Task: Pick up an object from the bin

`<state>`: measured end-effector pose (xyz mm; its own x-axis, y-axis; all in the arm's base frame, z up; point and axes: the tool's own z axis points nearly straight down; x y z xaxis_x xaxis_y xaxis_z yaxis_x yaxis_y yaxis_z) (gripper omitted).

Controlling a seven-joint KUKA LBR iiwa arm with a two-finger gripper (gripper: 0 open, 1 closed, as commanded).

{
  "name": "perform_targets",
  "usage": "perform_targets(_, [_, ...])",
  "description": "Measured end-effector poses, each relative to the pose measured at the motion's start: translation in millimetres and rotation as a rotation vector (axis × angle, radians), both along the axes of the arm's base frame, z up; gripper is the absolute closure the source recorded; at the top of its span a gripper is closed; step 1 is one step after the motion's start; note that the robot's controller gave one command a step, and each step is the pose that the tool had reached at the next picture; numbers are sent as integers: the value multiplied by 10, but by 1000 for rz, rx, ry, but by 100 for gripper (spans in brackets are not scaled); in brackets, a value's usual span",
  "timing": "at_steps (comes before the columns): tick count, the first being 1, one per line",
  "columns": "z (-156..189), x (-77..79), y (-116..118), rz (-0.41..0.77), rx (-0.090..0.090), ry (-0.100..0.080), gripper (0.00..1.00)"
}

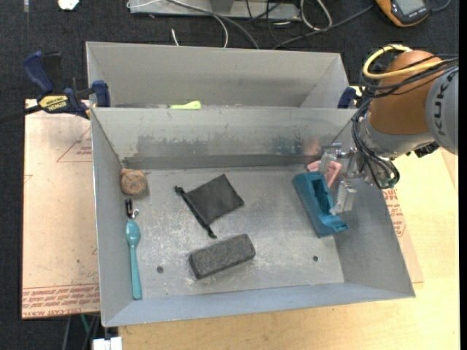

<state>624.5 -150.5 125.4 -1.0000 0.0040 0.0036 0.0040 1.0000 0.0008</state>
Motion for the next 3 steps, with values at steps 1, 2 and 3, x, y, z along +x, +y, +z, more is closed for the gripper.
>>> perform_targets(1, [49,13,7,3,-1,-6,0])
perform_targets(2, [-375,-90,458,-57,-8,-37,0])
perform_targets(3, [-348,-81,463,-52,-5,-35,0])
